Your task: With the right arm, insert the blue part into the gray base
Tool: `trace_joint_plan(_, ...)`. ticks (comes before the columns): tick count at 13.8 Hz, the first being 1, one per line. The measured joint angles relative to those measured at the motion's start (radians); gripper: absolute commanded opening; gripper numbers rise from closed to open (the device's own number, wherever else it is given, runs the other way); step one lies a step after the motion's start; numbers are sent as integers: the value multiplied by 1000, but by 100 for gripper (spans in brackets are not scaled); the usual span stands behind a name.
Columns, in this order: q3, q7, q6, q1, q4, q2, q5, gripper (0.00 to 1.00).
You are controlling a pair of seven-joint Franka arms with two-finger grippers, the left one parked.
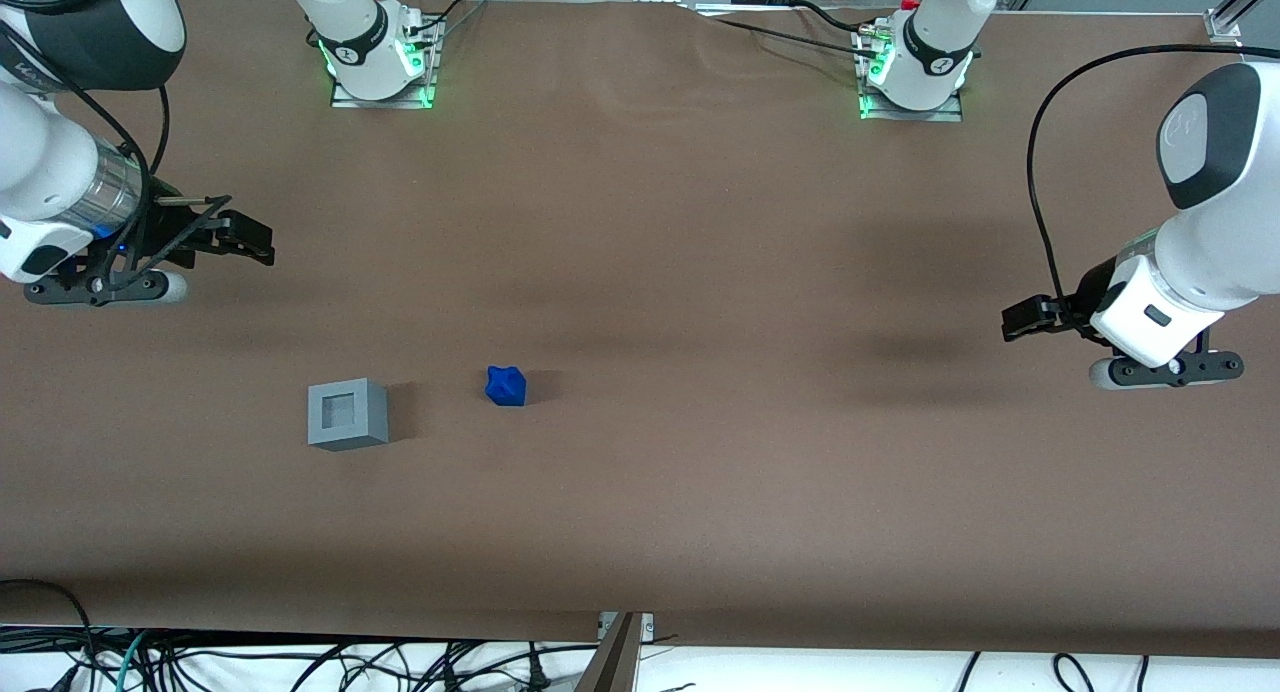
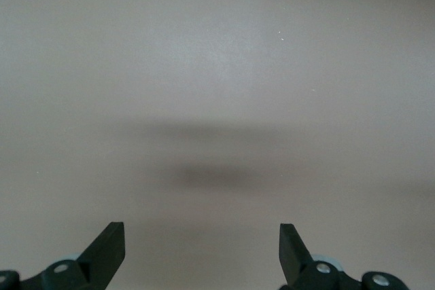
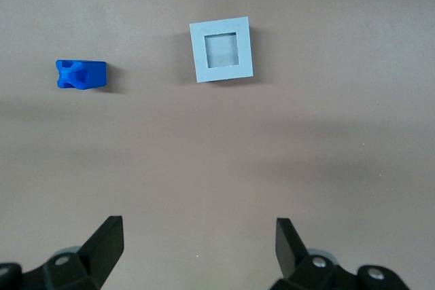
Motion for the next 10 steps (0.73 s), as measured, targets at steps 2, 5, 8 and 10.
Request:
trace_joint_plan(2, 0, -3, 0, 0, 1, 0, 0, 99)
trace_joint_plan(5, 0, -16, 0, 0, 3, 0, 0, 99)
trace_joint_plan(8, 0, -24, 0, -1, 3, 0, 0, 99)
trace_joint_plan(10, 0, -25, 0, -2, 3, 0, 0, 99)
